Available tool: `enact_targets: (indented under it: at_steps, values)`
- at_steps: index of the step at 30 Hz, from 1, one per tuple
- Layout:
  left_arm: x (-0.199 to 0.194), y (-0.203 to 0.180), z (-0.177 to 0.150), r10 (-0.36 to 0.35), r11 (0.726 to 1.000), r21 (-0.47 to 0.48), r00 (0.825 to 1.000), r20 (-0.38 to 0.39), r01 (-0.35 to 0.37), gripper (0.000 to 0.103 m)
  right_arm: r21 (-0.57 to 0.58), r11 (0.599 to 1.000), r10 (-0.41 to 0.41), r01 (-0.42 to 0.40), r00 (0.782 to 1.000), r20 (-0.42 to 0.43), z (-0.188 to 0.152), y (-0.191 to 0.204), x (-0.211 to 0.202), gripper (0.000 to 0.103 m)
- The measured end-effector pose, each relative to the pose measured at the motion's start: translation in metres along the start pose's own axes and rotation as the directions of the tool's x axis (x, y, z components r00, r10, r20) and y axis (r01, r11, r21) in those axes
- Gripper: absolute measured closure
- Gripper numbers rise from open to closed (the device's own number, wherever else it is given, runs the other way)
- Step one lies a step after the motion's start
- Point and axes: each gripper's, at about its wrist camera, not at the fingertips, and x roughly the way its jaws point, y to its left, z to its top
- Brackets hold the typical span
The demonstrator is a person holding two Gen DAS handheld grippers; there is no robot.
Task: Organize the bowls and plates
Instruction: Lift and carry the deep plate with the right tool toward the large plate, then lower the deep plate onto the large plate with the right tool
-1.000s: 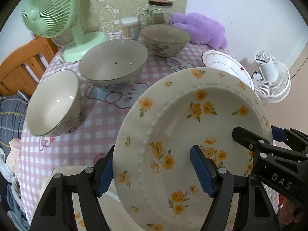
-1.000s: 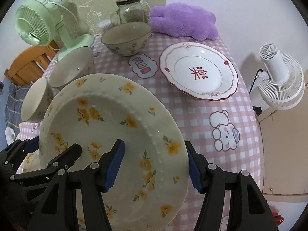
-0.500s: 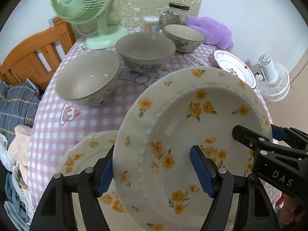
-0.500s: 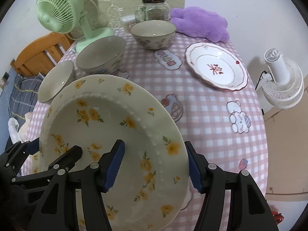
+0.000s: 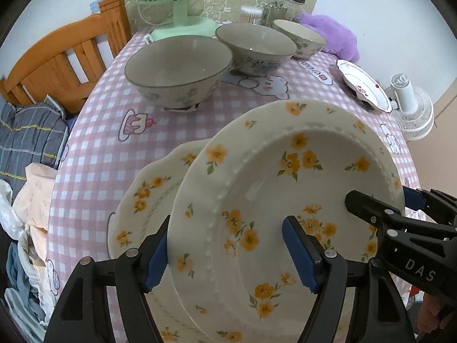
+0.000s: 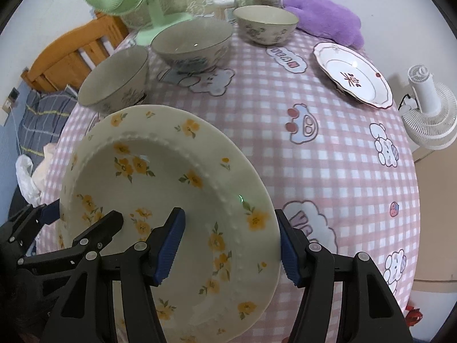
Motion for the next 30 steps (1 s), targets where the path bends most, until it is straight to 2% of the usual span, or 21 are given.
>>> enact_targets:
  at_steps: [6,17,30]
  values:
    - [0.002,0.014,-0.003,-0.01,1.0,-0.007,1.0,-0.012,0.01,0.027,0.005,1.0,-0.001,0.001,1.0,-0.013,-0.003,0.015,0.003,0.038]
    - [0.021,0.028,-0.006,-0.031,0.998,-0.053,0.998,-0.048,0.028,0.027,-0.005,0.998,-0.058,0.058,0.998,-0.031,0.0,0.028,0.02,0.039]
    - [0.025,0.024,-0.007,0.089,0.992,-0.083,0.995,-0.044,-0.092,0.024,-0.014,1.0,-0.028,0.028,0.998,-0.053,0.0,0.028,0.034,0.041]
